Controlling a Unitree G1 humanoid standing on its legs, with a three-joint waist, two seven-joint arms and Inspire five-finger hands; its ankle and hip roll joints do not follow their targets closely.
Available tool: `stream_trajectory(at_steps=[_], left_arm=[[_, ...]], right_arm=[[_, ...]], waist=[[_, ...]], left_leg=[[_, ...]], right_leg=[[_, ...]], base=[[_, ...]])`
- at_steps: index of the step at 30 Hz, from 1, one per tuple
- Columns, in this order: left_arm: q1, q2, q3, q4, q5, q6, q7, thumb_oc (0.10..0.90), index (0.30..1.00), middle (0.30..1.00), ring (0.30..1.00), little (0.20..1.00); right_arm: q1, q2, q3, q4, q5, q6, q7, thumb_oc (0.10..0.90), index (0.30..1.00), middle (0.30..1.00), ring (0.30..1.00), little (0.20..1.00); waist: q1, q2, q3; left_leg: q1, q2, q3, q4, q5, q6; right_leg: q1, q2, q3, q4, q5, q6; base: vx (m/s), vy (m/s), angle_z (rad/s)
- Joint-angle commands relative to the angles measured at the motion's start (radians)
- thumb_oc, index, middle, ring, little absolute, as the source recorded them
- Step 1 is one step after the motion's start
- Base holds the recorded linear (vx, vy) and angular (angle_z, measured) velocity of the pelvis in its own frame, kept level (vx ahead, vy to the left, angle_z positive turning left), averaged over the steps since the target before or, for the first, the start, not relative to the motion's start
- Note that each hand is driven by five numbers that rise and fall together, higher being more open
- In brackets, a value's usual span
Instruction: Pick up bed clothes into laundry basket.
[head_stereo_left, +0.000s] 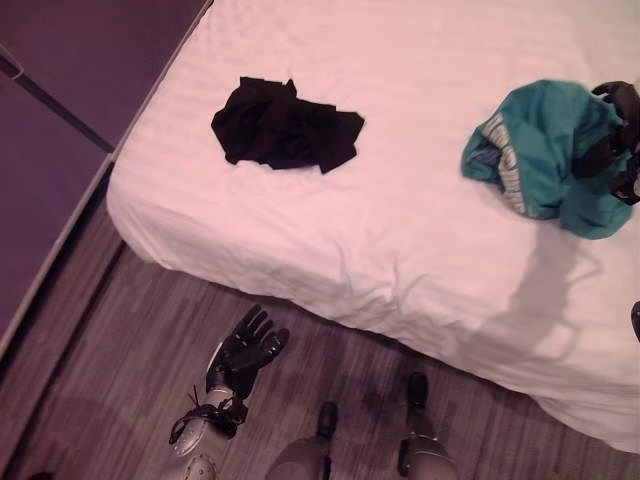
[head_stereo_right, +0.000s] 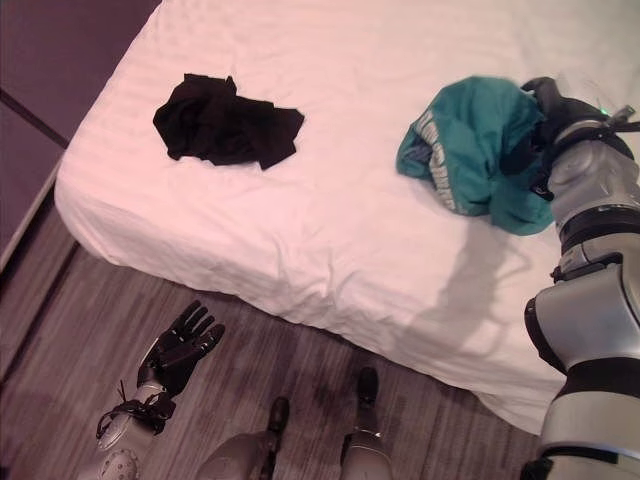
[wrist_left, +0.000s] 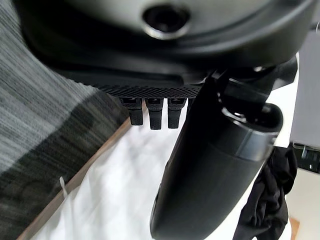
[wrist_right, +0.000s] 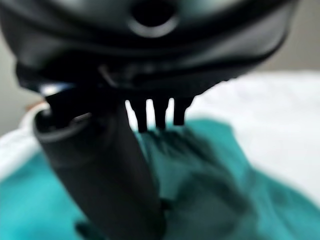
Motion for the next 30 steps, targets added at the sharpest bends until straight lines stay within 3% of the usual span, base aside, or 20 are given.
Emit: stream_trajectory(at_steps=[1,5,6,14,16,18,19,21,22,23,25,26,28,29,30], left_arm=[[-0.033,0.048,-0.022,-0.147,-0.001,-0.066,-0.027,0.8,0.9,0.9,0.9,0.9],[-0.045,0.039,-0.035,-0.144,0.006,-0.064,-0.026,0.8,0.9,0.9,0.9,0.9],[-0.047,0.038,-0.036,-0.144,0.008,-0.066,-0.024,0.8,0.9,0.9,0.9,0.9],[-0.062,-0.007,0.011,-0.125,-0.049,-0.084,-0.004,0.8,0.9,0.9,0.9,0.9],[-0.075,-0.024,0.063,-0.119,-0.076,-0.106,0.02,0.8,0.9,0.9,0.9,0.9],[-0.084,-0.04,0.154,-0.115,-0.093,-0.139,0.054,0.8,0.9,0.9,0.9,0.9],[-0.083,-0.036,0.15,-0.115,-0.093,-0.139,0.054,0.8,0.9,0.9,0.9,0.9],[-0.105,-0.029,0.291,-0.109,-0.108,-0.184,0.083,0.8,0.9,0.9,0.9,0.9],[-0.105,-0.025,0.286,-0.109,-0.108,-0.184,0.083,0.8,0.9,0.9,0.9,0.9],[-0.116,-0.02,0.346,-0.111,-0.118,-0.201,0.087,0.8,0.9,0.9,0.9,0.9],[-0.152,0.007,0.442,-0.09,-0.136,-0.25,0.113,0.8,0.9,0.9,0.9,0.9],[-0.165,0.057,0.504,-0.081,-0.095,-0.273,0.149,0.8,0.9,0.9,0.9,0.9],[-0.168,0.077,0.523,-0.084,-0.071,-0.279,0.167,0.8,0.9,0.9,0.9,0.9],[-0.18,0.109,0.538,-0.094,-0.037,-0.282,0.187,0.8,0.9,0.9,0.9,0.9],[-0.214,0.13,0.56,-0.128,-0.008,-0.298,0.207,0.8,0.9,0.9,0.9,0.9]], right_arm=[[-0.065,-0.04,0.055,0.005,0.029,-0.013,-0.06,0.8,0.9,0.9,0.9,0.9],[0.026,-0.035,-0.004,0.03,0.035,-0.009,-0.049,0.8,0.9,0.9,0.9,0.9],[0.036,-0.037,-0.004,0.03,0.031,-0.009,-0.043,0.4,0.3,0.3,0.3,0.3],[0.165,-0.053,-0.002,-0.079,-0.018,-0.038,-0.044,0.4,0.3,0.3,0.3,0.3],[0.268,-0.055,-0.056,-0.178,-0.015,-0.049,-0.06,0.4,0.3,0.3,0.3,0.3],[0.483,-0.046,-0.19,-0.349,0.019,-0.067,-0.072,0.4,0.3,0.3,0.3,0.3],[0.495,-0.046,-0.201,-0.356,0.017,-0.065,-0.072,0.4,0.3,0.3,0.3,0.3],[0.819,-0.046,-0.401,-0.586,-0.023,-0.076,-0.08,0.4,0.3,0.3,0.3,0.3],[0.838,-0.046,-0.417,-0.597,-0.026,-0.072,-0.08,0.4,0.3,0.3,0.3,0.3],[0.968,-0.047,-0.512,-0.656,-0.046,-0.075,-0.086,0.4,0.3,0.3,0.3,0.3],[1.211,0.025,-0.712,-0.742,-0.024,-0.083,-0.092,0.4,0.3,0.3,0.3,0.3],[1.353,0.101,-0.798,-0.809,-0.027,-0.089,-0.091,0.4,0.3,0.3,0.3,0.3],[1.404,0.133,-0.825,-0.811,-0.028,-0.09,-0.084,0.4,0.3,0.3,0.3,0.3],[1.453,0.165,-0.848,-0.827,-0.026,-0.097,-0.085,0.4,0.3,0.3,0.3,0.3],[1.525,0.245,-0.882,-0.835,0.006,-0.117,-0.081,0.4,0.3,0.3,0.3,0.3]], waist=[[0.001,-0.048,-0.011],[-0.004,-0.022,-0.003],[-0.006,-0.017,-0.004],[-0.033,-0.03,-0.004],[-0.046,-0.039,-0.001],[-0.064,-0.045,0.002],[-0.061,-0.047,0.001],[-0.097,-0.049,0.004],[-0.092,-0.051,0.004],[-0.111,-0.051,0.006],[-0.137,-0.057,-0.006],[-0.16,-0.063,-0.016],[-0.164,-0.068,-0.027],[-0.181,-0.074,-0.031],[-0.202,-0.099,-0.036]], left_leg=[[-0.066,-0.027,-0.05,-0.004,0.12,-0.004],[-0.069,-0.033,-0.06,0.008,0.123,-0.003],[-0.067,-0.033,-0.062,0.008,0.124,-0.004],[-0.035,-0.031,-0.06,-0.009,0.116,-0.004],[-0.024,-0.028,-0.057,-0.015,0.111,-0.003],[-0.012,-0.02,-0.051,-0.027,0.107,-0.002],[-0.01,-0.02,-0.051,-0.028,0.108,-0.002],[0.007,-0.008,-0.046,-0.04,0.103,-0.006],[0.009,-0.008,-0.048,-0.041,0.103,-0.006],[0.024,0.001,-0.044,-0.043,0.097,-0.008],[0.046,0.015,-0.039,-0.043,0.094,-0.013],[0.068,0.034,-0.026,-0.028,0.096,-0.024],[0.067,0.039,-0.023,-0.017,0.108,-0.03],[0.072,0.052,-0.002,0.032,0.122,-0.042],[0.052,0.059,0.032,0.141,0.176,-0.052]], right_leg=[[0.011,-0.038,0.009,0.151,-0.169,0.054],[0.0,-0.038,0.012,0.175,-0.184,0.046],[-0.002,-0.038,0.011,0.18,-0.187,0.045],[0.016,-0.034,0.016,0.181,-0.192,0.044],[0.021,-0.031,0.017,0.181,-0.192,0.044],[0.033,-0.028,0.015,0.178,-0.196,0.043],[0.034,-0.028,0.015,0.178,-0.197,0.043],[0.037,-0.025,0.011,0.199,-0.218,0.039],[0.038,-0.026,0.009,0.201,-0.221,0.038],[0.044,-0.022,0.007,0.226,-0.243,0.034],[0.061,-0.014,0.005,0.255,-0.275,0.023],[0.089,-0.004,-0.004,0.27,-0.301,0.012],[0.103,-0.002,-0.011,0.263,-0.298,0.009],[0.131,0.004,-0.018,0.262,-0.309,0.004],[0.172,0.015,-0.028,0.248,-0.305,-0.006]], base=[[-0.01,-0.012,0.08],[0.0,-0.007,0.07],[0.01,0.004,0.06],[0.02,0.003,0.04],[0.0,0.0,0.0],[0.0,-0.007,0.02],[0.0,0.0,0.0],[0.0,0.0,0.0],[0.04,-0.003,0.06],[0.05,-0.021,0.11],[0.11,-0.069,0.23],[0.14,-0.107,0.27],[0.09,-0.079,0.15],[0.09,-0.135,0.07],[0.08,-0.132,0.1]])
